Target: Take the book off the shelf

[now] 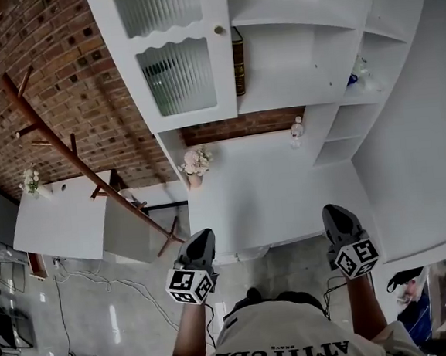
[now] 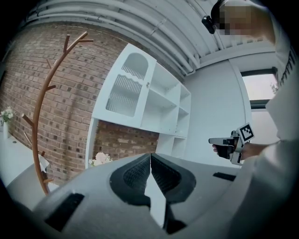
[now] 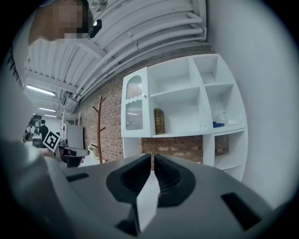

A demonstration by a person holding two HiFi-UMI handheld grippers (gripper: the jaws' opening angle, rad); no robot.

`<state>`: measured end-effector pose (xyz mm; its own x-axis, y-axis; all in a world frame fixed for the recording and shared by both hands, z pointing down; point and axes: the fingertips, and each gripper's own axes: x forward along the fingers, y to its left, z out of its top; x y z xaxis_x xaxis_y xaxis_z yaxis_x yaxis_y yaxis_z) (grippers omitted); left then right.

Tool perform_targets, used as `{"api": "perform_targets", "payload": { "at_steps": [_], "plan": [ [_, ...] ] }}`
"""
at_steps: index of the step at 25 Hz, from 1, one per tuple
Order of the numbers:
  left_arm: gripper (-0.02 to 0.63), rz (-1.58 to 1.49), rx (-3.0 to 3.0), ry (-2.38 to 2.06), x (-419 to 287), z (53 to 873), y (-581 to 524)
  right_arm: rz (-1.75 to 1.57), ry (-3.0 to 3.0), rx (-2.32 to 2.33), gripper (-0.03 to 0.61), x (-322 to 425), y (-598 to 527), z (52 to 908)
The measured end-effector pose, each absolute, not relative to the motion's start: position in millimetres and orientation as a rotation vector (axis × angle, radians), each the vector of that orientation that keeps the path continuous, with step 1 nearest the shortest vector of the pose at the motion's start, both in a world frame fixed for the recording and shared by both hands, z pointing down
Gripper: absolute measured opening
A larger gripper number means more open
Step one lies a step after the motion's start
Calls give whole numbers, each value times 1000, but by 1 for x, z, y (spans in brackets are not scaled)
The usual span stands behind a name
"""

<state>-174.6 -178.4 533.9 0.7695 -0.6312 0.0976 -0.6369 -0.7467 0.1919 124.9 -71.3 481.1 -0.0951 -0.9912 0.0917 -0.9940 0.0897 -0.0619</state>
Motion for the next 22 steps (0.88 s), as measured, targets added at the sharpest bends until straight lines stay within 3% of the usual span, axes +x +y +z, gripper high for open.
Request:
{"api": "perform_targets", "payload": {
  "at_steps": [22],
  "plan": [
    [26,33,2671,-1141,-132,527,-209,164,-2417,1969,35,179,-144,469]
  ]
}}
